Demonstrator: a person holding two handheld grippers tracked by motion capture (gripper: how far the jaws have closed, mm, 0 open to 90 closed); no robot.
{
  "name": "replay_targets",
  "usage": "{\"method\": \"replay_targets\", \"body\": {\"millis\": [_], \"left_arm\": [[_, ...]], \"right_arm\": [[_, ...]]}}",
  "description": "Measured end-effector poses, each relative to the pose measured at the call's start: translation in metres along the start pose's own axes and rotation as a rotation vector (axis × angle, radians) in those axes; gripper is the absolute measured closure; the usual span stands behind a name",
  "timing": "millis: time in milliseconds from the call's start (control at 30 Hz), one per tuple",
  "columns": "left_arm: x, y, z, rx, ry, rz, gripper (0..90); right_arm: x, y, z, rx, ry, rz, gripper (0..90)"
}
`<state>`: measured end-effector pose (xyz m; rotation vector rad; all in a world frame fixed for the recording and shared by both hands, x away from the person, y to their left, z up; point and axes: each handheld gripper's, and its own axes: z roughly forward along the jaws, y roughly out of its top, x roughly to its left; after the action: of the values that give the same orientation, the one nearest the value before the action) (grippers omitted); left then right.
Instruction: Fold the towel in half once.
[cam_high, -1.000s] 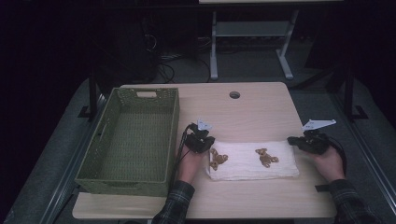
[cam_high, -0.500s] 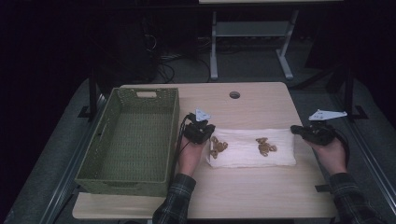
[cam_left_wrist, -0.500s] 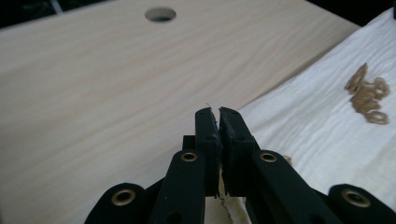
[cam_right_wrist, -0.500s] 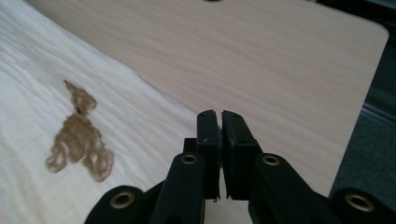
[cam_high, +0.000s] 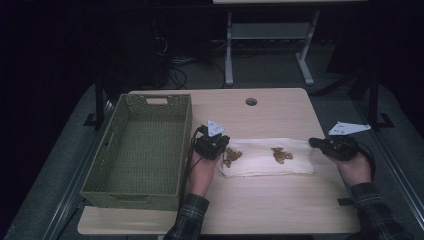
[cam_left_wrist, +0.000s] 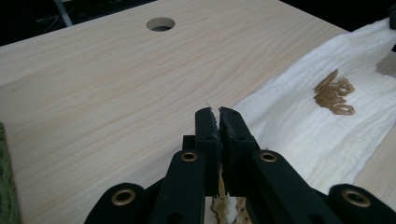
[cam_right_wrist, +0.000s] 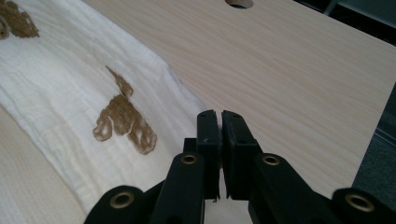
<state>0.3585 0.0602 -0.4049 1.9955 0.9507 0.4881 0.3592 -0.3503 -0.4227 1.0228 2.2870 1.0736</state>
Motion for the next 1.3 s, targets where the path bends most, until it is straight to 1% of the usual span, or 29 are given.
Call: {"method": "replay_targets", "body": {"millis": [100, 200, 233, 267, 333, 367, 400, 433, 500, 533, 567, 600, 633, 733, 767, 867, 900, 933, 967, 1033, 1100, 1133, 1167, 1200, 1233, 1267, 1300], "left_arm": [[-0.002, -0.006, -0.009, -0.011, 0.007, -0.006, 86.3], [-0.006, -0.014, -0.014, -0.008, 0.004, -0.006, 86.3], [-0.006, -0.014, -0.014, -0.008, 0.004, -0.006, 86.2], [-0.008, -0.017, -0.014, -0.004, 0.0, -0.005, 86.3], [-0.01, -0.02, -0.015, -0.003, -0.004, -0.006, 86.2], [-0.013, -0.025, -0.015, 0.002, -0.006, -0.001, 86.2], [-0.013, -0.025, -0.015, 0.002, -0.006, -0.001, 86.2], [-0.014, -0.029, -0.016, 0.007, -0.006, -0.001, 86.2], [-0.016, -0.035, -0.015, 0.014, -0.006, -0.005, 86.2], [-0.016, -0.036, -0.015, 0.021, -0.008, 0.001, 86.2], [-0.017, -0.041, -0.014, 0.023, -0.009, -0.005, 86.2], [-0.017, -0.041, -0.014, 0.023, -0.009, -0.005, 86.2], [-0.017, -0.045, -0.013, 0.037, -0.009, -0.002, 86.2], [-0.018, -0.052, -0.011, 0.052, -0.014, -0.005, 85.9], [-0.018, -0.054, -0.011, 0.062, -0.018, -0.005, 85.9], [-0.019, -0.06, -0.01, 0.067, -0.026, -0.012, 85.4], [-0.019, -0.061, -0.01, 0.062, -0.031, -0.017, 84.3], [-0.019, -0.062, -0.011, 0.058, -0.032, -0.022, 82.4], [-0.019, -0.062, -0.011, 0.058, -0.032, -0.022, 80.9], [-0.02, -0.058, -0.016, 0.037, -0.041, -0.03, 77.8], [-0.022, -0.053, -0.019, 0.019, -0.04, -0.021, 77.3], [-0.022, -0.053, -0.019, 0.019, -0.04, -0.021, 76.8], [-0.024, -0.049, -0.023, -0.008, -0.047, -0.021, 76.4], [-0.026, -0.046, -0.023, 0.0, -0.056, -0.014, 76.5], [-0.026, -0.046, -0.023, 0.0, -0.056, -0.014, 76.5], [-0.026, -0.046, -0.022, 0.003, -0.06, -0.013, 76.5], [-0.026, -0.047, -0.02, 0.007, -0.067, -0.016, 76.5]], "right_arm": [[0.002, -0.002, -0.003, 0.0, 0.007, -0.007, 85.7], [0.005, -0.009, -0.005, 0.002, 0.033, 0.005, 85.7], [0.005, -0.009, -0.005, 0.002, 0.033, 0.005, 85.7], [0.007, -0.015, -0.006, 0.021, 0.037, -0.002, 85.7], [0.009, -0.019, -0.007, 0.023, 0.051, 0.004, 85.8], [0.01, -0.021, -0.008, 0.029, 0.055, 0.008, 85.7], [0.01, -0.021, -0.008, 0.029, 0.055, 0.008, 85.7], [0.011, -0.023, -0.009, 0.031, 0.06, 0.01, 85.7], [0.014, -0.027, -0.009, 0.046, 0.069, 0.006, 85.7], [0.015, -0.028, -0.009, 0.052, 0.07, 0.002, 85.7], [0.017, -0.029, -0.008, 0.06, 0.073, -0.004, 85.6], [0.017, -0.029, -0.008, 0.062, 0.073, -0.001, 85.6], [0.017, -0.029, -0.008, 0.066, 0.077, -0.002, 85.6], [0.018, -0.03, -0.006, 0.079, 0.08, -0.01, 85.2], [0.019, -0.03, -0.005, 0.086, 0.083, -0.003, 85.2], [0.02, -0.032, -0.004, 0.097, 0.09, -0.008, 84.5], [0.021, -0.032, -0.004, 0.1, 0.096, -0.004, 82.8], [0.022, -0.033, -0.006, 0.099, 0.099, -0.008, 79.1], [0.022, -0.033, -0.007, 0.089, 0.106, 0.001, 76.7], [0.021, -0.031, -0.012, 0.06, 0.106, 0.004, 72.9], [0.021, -0.027, -0.016, 0.03, 0.11, 0.014, 74.1], [0.021, -0.027, -0.016, 0.03, 0.11, 0.014, 74.1], [0.022, -0.025, -0.017, 0.01, 0.118, 0.023, 76.2], [0.022, -0.025, -0.016, 0.021, 0.119, 0.012, 78.3], [0.022, -0.025, -0.016, 0.021, 0.119, 0.012, 78.3], [0.024, -0.027, -0.012, 0.049, 0.131, 0.009, 80.8], [0.025, -0.027, -0.011, 0.057, 0.135, 0.008, 81.9]]}}
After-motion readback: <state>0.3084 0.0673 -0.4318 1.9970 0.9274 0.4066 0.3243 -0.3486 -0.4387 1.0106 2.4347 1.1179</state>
